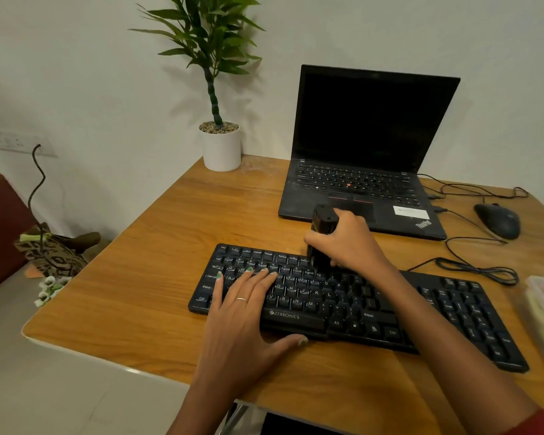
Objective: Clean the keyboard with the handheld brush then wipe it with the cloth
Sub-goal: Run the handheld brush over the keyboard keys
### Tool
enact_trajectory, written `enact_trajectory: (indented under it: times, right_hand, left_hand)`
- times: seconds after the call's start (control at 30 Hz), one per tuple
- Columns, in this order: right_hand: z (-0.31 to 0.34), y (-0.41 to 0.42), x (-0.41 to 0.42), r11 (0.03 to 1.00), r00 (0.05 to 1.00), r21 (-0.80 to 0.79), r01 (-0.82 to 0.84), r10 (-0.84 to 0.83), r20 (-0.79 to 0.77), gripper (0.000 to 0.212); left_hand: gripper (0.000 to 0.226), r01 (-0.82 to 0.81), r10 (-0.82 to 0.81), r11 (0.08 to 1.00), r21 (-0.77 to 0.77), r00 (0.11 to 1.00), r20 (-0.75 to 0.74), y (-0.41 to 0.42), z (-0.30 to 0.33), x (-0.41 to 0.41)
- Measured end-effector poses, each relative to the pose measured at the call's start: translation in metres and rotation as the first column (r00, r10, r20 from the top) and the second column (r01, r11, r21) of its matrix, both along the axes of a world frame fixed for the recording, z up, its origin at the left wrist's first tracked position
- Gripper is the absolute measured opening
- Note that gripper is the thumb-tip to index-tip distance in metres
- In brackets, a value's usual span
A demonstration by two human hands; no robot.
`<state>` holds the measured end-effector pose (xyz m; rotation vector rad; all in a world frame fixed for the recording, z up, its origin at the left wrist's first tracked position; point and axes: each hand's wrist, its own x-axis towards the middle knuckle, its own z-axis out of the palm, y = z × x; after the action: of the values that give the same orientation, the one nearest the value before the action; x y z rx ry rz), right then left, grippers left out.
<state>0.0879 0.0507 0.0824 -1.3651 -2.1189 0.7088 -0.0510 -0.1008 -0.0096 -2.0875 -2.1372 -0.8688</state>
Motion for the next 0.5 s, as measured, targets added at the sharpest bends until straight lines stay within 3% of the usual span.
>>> enact_trajectory:
  times: [0.1,0.2,0.37,0.5]
  right_hand:
    - [0.004,0.0,0.007,0.997,1.0,-0.083,0.002,-0.004,-0.029,0.02]
    - [-0.001,-0.001,0.01,0.991,0.995,0.09,0.095,-0.09,-0.05,0.024]
    - [0.009,-0.005,0.012,0.994,0.999,-0.099,-0.034,0.037,0.031,0.021]
    - [0.0,-0.009,0.011,0.994,1.0,0.106,0.023,-0.025,0.018,0.024]
  left_hand:
    - [0.099,-0.004,0.004,1.0,-0.006,1.0,-0.008,0.001,-0.001,0.0]
    - [0.099,-0.005,0.005,1.0,-0.009,1.0,-0.007,0.0,-0.002,0.0]
    - [0.1,-0.006,0.006,1.0,-0.003,1.0,-0.018,0.001,-0.002,0.0]
    - [0.1,-0.004,0.004,1.0,0.002,1.0,-0.007,0.001,-0.002,0.0]
